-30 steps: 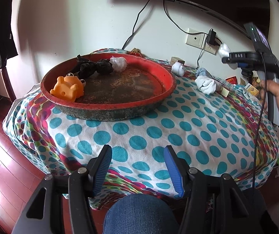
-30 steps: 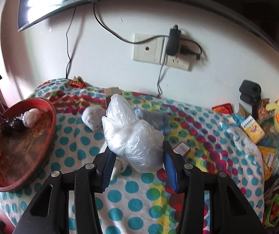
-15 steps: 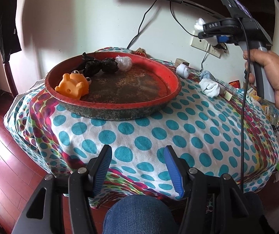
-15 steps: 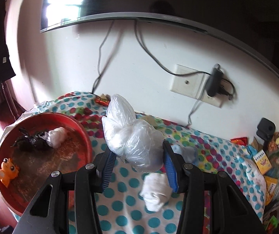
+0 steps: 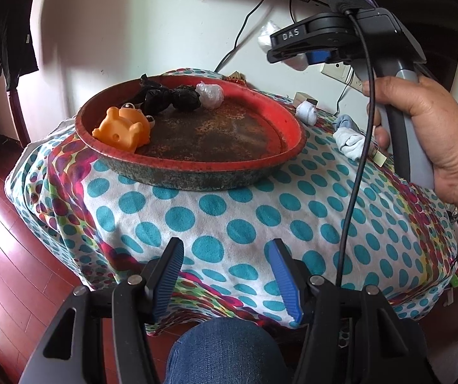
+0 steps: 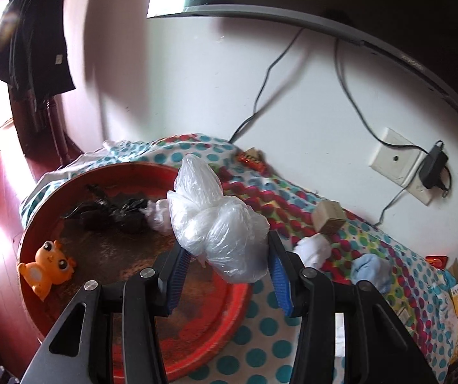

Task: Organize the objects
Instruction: 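Lift the white bag with the right tool and carry it toward the tray, then lower the white bag into the red tray and open the right tool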

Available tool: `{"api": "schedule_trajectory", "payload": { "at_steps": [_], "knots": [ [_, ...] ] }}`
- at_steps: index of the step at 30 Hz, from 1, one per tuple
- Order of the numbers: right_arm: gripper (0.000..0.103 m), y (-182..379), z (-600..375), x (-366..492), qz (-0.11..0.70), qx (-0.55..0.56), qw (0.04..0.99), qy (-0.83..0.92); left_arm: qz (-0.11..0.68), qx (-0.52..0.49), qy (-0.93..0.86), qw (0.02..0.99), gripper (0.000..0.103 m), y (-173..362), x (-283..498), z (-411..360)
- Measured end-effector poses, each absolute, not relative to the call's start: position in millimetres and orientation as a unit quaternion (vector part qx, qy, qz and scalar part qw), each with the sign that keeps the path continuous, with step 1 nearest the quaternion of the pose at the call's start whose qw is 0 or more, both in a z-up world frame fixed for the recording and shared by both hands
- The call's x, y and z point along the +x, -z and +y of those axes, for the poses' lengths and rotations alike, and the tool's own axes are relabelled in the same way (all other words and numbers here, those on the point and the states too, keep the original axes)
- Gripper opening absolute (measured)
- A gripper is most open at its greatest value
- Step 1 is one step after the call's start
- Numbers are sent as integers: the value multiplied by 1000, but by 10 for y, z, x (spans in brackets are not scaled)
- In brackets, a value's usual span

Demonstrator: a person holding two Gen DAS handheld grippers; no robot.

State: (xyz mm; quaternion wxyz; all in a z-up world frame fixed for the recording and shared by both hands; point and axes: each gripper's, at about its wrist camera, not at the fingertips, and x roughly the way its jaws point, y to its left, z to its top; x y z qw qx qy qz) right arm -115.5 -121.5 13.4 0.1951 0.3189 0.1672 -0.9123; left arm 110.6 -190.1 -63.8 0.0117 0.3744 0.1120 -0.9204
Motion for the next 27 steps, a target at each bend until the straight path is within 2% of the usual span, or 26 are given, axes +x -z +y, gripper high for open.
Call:
{"api": "schedule_trajectory", "payload": {
  "at_steps": [16,27],
  "knots": [
    [44,160,-1525,-1072,195,339,227,892,120,377,918,11,57,646,1097,-1923],
    [44,234,-1540,-1119,184,353,227,889,121,381,916,9,57,660,1095,-1915]
  ]
}}
